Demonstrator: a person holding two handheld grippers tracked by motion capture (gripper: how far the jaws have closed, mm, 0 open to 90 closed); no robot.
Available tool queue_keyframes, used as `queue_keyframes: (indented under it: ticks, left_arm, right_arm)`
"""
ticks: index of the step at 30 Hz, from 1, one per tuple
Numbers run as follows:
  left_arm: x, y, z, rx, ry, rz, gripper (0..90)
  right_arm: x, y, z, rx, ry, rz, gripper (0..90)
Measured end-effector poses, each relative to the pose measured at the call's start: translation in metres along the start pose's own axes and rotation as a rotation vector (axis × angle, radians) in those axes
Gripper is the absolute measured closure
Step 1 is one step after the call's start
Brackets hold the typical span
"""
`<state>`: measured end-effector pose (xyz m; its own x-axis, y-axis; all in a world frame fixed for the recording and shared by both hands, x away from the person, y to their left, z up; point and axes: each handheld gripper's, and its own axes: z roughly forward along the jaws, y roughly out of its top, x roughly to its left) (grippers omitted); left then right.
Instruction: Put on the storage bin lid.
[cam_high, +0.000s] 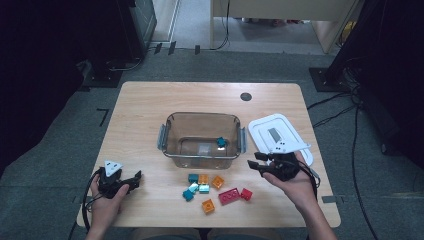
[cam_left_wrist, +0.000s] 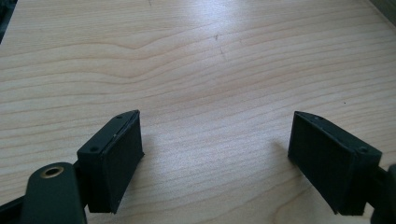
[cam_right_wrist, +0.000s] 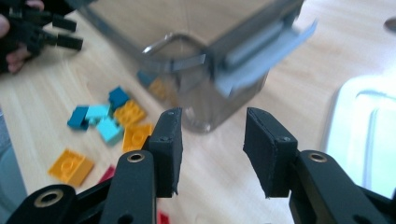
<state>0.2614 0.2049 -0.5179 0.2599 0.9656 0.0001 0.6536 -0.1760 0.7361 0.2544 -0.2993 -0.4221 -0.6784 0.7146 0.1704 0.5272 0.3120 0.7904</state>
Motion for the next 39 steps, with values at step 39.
queue_keyframes:
  ticks: [39]
  left_arm:
    - [0.0, 0.0, 0.0, 0.0, 0.0, 0.0, 17.6]
  right_arm:
    - [0.019, -0.079, 0.023, 0.145, 0.096, -0.069, 69.0]
